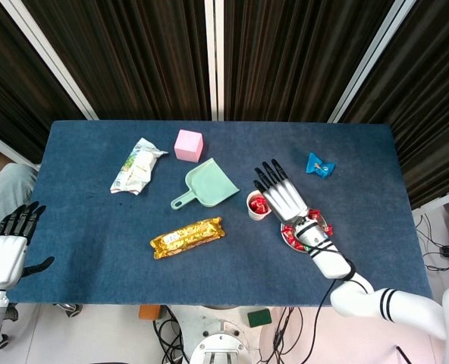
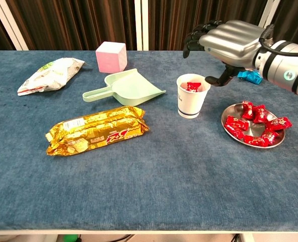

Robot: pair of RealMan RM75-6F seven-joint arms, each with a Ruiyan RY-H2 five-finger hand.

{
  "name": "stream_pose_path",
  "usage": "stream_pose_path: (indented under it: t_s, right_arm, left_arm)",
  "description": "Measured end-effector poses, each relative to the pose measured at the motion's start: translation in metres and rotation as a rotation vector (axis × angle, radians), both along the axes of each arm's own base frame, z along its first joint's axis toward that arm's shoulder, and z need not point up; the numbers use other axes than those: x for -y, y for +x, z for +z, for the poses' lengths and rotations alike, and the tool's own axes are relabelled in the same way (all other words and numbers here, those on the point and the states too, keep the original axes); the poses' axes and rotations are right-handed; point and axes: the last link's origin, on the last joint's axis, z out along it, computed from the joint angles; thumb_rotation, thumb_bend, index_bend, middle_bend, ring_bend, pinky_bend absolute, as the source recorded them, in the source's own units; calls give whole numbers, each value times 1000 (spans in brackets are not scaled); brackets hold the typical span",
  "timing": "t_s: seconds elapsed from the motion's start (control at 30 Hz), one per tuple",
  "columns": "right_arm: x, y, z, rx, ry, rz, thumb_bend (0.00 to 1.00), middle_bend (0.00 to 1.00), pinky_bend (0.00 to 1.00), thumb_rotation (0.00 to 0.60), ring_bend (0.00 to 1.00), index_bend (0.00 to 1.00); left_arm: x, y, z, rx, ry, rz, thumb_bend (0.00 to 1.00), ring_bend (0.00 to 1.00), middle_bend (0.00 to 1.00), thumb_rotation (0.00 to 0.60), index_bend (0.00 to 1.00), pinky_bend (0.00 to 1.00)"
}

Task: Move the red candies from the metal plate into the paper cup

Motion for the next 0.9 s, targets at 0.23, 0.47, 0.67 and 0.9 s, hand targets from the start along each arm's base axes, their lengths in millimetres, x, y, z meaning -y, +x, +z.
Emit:
stream_pose_path:
  t_s: [0.23,0.47,0.67,0.9]
  right_arm:
    - [-20,-44,33,-7,-54,-36,352,67,0,600,0,265]
    - [-38,-101,50,-57,-59,-146,353,67,0,600,0,299]
    - [-39,-129,45,-104,-43,-203,352,67,0,600,0,338]
    - [-37,-140,27,-137,-17,-226,353,67,0,600,0,359]
  left_arm:
    - [0,0,0,0,2,3,96,14,51,600,66,139]
    - [1,2,-1,-4,0,-5,95,14,51,600,66,139]
    - [0,2,-2,-7,-3,-2,95,14,51,600,67,139]
    - [-1,1,-2,-6,-5,2,96,15,51,600,66,139]
